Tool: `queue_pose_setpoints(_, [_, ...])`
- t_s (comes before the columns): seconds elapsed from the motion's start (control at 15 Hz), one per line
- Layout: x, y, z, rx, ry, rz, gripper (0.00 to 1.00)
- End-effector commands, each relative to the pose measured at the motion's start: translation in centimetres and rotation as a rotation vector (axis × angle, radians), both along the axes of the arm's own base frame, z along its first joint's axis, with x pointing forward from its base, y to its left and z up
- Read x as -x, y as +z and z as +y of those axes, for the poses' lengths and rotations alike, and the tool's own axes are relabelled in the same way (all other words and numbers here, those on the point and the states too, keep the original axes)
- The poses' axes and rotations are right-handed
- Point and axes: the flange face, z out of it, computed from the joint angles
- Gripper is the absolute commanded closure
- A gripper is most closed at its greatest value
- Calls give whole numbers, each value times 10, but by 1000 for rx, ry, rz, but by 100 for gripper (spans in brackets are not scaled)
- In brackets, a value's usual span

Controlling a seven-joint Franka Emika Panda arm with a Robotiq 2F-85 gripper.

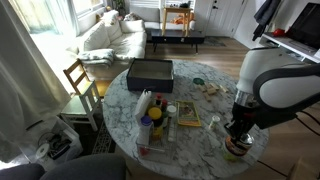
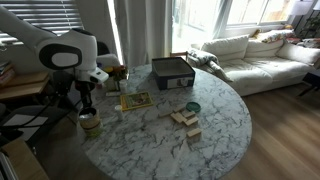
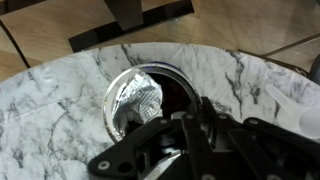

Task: Put the scoop in the orange can then put the can in the clear box

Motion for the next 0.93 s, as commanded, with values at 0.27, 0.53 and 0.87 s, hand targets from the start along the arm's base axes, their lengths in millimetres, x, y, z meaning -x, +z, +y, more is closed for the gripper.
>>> queue_pose_setpoints(0.27, [13,63,3,103,82,-24,97])
queue_pose_setpoints(0.53, [2,103,46,121,242,-89,97])
queue_pose_setpoints(0.87, [-23,99,128,140,476,-186,97])
